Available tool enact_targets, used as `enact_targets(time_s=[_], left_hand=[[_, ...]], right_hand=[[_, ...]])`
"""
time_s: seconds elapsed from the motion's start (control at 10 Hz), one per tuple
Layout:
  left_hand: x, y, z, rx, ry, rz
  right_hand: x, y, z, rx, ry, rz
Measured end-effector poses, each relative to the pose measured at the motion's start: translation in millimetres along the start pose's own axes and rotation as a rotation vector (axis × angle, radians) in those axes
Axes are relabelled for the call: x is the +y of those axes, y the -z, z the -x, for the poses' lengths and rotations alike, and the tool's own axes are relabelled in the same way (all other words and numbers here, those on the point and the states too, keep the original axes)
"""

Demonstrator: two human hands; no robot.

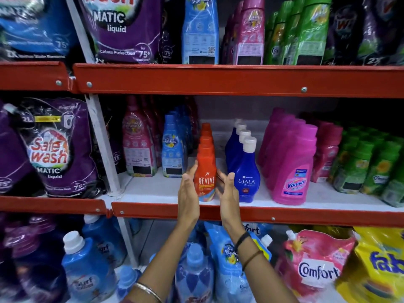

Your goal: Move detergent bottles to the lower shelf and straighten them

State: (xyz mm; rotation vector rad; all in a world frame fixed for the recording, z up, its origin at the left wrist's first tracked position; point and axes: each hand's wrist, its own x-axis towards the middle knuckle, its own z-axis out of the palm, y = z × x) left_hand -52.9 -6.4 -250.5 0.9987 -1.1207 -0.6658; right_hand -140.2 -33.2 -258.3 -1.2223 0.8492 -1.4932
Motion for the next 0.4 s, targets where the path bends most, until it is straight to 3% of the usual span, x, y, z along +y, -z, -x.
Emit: enact_targets(time_s=[0.4], left_hand=[[9.3, 6.2, -0.1, -0.021, 0.014, 0.033]], right_hand=[[-19.7, 3.0, 13.4, 0.096, 0.010, -0.001]])
